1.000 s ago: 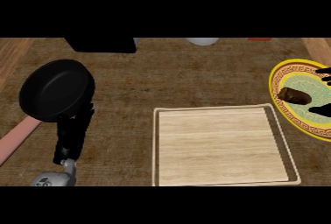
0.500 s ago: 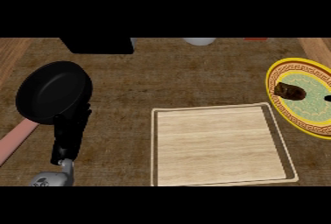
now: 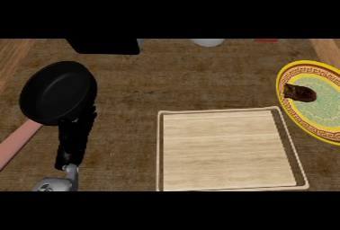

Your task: Pick the sweet potato from the tray and place it in the plate

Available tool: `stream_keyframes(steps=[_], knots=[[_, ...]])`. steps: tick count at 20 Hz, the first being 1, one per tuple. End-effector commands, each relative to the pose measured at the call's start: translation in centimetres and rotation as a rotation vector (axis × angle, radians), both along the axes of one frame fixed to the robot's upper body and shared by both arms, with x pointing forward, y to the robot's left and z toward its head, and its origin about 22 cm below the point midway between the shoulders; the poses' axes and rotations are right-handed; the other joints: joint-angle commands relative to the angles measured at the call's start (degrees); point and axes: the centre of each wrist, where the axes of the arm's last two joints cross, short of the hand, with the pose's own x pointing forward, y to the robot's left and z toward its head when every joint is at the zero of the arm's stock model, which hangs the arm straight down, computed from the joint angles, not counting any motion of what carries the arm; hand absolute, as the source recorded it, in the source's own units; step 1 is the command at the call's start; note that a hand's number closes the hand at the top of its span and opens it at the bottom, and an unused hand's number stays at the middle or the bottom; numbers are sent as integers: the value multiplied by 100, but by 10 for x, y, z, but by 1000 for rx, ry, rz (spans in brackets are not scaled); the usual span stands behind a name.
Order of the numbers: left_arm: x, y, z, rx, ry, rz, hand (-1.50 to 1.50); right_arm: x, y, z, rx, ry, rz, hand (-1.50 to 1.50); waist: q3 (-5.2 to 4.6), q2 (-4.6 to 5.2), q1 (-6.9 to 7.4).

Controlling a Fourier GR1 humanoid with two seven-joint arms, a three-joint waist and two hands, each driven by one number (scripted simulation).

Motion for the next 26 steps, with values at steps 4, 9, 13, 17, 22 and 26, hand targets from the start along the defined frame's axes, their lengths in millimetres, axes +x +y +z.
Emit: stream_keyframes(steps=[4, 9, 13, 17, 22, 26], knots=[[9, 10, 7, -3, -5, -1, 0, -6, 2, -12, -11, -24, 29, -150, 0, 8, 12], [15, 5, -15, 2, 17, -2, 0, -2, 7, -15, -45, 10, -32, -150, -4, 14, -13], [4, 0, -18, -2, -14, -3, 0, -7, 9, -25, -80, 39, -70, -150, -1, 19, 19], [4, -7, 0, -10, -6, 13, 0, -9, 9, -27, -98, 58, -88, -150, 1, 4, 30], [11, -3, -4, 2, -1, -4, 0, -32, -9, -29, -128, 55, -139, -150, 8, 31, 23], [-5, -14, -14, -5, -7, 15, 0, -25, -8, -22, -128, 72, -143, -150, 2, 6, 22]])
